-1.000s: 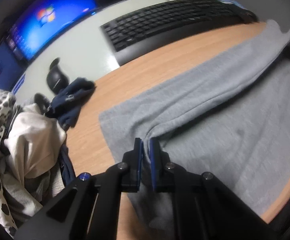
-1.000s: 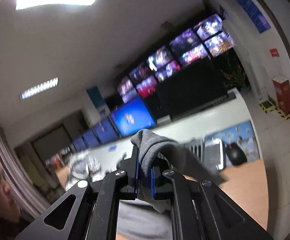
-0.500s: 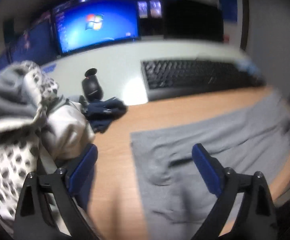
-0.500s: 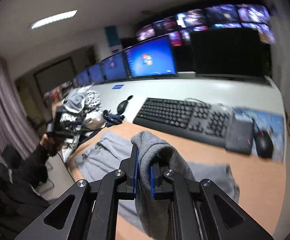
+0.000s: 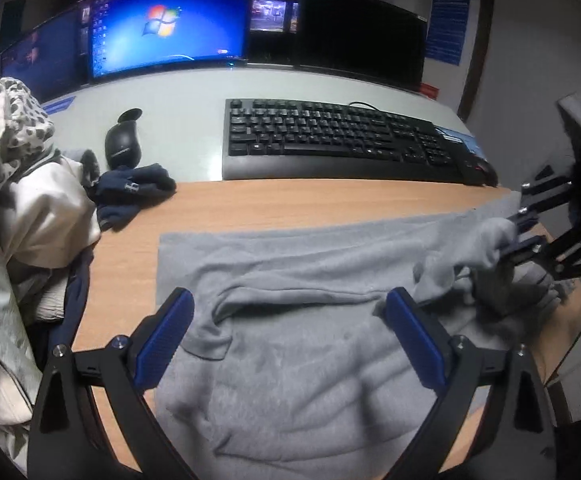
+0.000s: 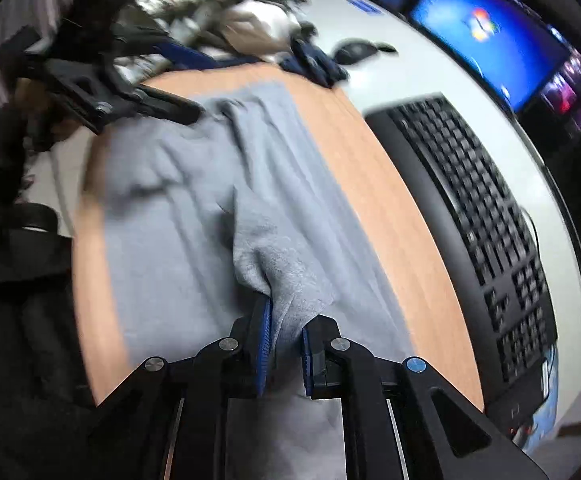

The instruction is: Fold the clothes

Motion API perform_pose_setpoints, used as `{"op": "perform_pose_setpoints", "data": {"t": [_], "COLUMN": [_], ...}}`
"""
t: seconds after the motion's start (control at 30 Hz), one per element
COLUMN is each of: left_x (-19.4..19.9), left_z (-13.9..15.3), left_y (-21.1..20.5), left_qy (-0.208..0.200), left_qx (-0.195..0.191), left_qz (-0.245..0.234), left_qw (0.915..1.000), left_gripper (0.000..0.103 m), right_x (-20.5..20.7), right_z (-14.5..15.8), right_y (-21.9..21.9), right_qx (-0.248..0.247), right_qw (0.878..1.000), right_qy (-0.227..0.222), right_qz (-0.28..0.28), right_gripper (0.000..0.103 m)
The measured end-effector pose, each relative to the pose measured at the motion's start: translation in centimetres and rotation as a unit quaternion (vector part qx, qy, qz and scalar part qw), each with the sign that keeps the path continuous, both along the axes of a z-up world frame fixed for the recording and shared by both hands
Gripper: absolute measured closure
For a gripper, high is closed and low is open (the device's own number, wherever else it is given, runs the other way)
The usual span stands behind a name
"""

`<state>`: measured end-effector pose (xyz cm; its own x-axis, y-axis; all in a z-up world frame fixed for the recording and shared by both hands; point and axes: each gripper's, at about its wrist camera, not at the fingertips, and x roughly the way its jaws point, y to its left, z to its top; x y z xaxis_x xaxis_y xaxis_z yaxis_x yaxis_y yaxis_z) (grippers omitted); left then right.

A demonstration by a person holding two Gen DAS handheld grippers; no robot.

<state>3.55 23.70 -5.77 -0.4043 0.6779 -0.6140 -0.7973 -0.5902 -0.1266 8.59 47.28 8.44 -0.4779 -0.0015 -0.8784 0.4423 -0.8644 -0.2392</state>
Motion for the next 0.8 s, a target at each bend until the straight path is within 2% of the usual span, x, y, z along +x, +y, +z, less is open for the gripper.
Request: {"op": "perform_pose_setpoints", "data": {"t": [0.13, 0.2, 0.27, 0.33, 0.37, 0.4, 0.47, 0.53, 0.57, 0.6, 0.67, 0.73, 0.8], "left_x": [0.6, 0.9, 0.9, 0.7, 0.7, 0.7, 0.5, 0.3, 0.3, 0.3, 0.6, 1.2, 2.3], "left_z": [0.6, 0.8, 0.7, 0.4, 0.0, -0.3, -0.8, -1.3, -1.6, -1.7, -1.9, -2.1, -1.7], "left_y": [1.4, 2.4, 3.4, 3.7, 3.6, 3.4, 3.4, 3.4, 3.8, 4.7, 6.9, 9.1, 11.0], "left_qy": [0.004, 0.005, -0.021, -0.061, -0.089, -0.115, -0.155, -0.195, -0.209, -0.215, -0.217, -0.226, -0.206], "left_qx": [0.016, 0.022, 0.032, 0.057, 0.076, 0.092, 0.105, 0.118, 0.116, 0.105, 0.077, 0.046, 0.014], "left_qz": [-0.015, -0.023, -0.043, -0.053, -0.063, -0.075, -0.087, -0.099, -0.105, -0.110, -0.109, -0.120, -0.128], "left_qw": [0.9998, 0.9995, 0.9984, 0.9951, 0.9911, 0.9862, 0.9784, 0.9687, 0.9653, 0.9647, 0.9669, 0.9656, 0.9699], "left_gripper": [0.006, 0.006, 0.006, 0.005, 0.005, 0.005, 0.004, 0.003, 0.003, 0.002, 0.002, 0.003, 0.003], "right_x": [1.8, 3.4, 4.2, 5.0, 5.7, 6.3, 7.5, 8.5, 8.9, 9.3, 9.7, 11.2, 12.6], "right_z": [2.5, 3.7, 4.1, 4.1, 3.5, 2.9, 1.8, 0.5, -0.2, -1.0, -2.5, -2.3, -2.1], "right_y": [2.8, 3.1, 1.8, 0.2, -0.6, -1.4, -1.1, -0.4, -0.1, 0.0, -0.8, 0.9, 2.6], "right_qx": [-0.059, -0.080, -0.087, -0.085, -0.077, -0.070, -0.075, -0.091, -0.099, -0.105, -0.105, -0.123, -0.141], "right_qw": [0.997, 0.995, 0.993, 0.990, 0.990, 0.990, 0.991, 0.991, 0.991, 0.991, 0.990, 0.985, 0.977], "right_qy": [0.040, 0.056, 0.077, 0.102, 0.100, 0.098, 0.097, 0.087, 0.080, 0.075, 0.091, 0.113, 0.135], "right_qz": [-0.019, -0.005, 0.026, 0.054, 0.067, 0.079, 0.062, 0.042, 0.035, 0.026, 0.004, -0.039, -0.081], "right_gripper": [0.093, 0.081, 0.080, 0.070, 0.060, 0.054, 0.053, 0.045, 0.036, 0.034, 0.034, 0.034, 0.034]}}
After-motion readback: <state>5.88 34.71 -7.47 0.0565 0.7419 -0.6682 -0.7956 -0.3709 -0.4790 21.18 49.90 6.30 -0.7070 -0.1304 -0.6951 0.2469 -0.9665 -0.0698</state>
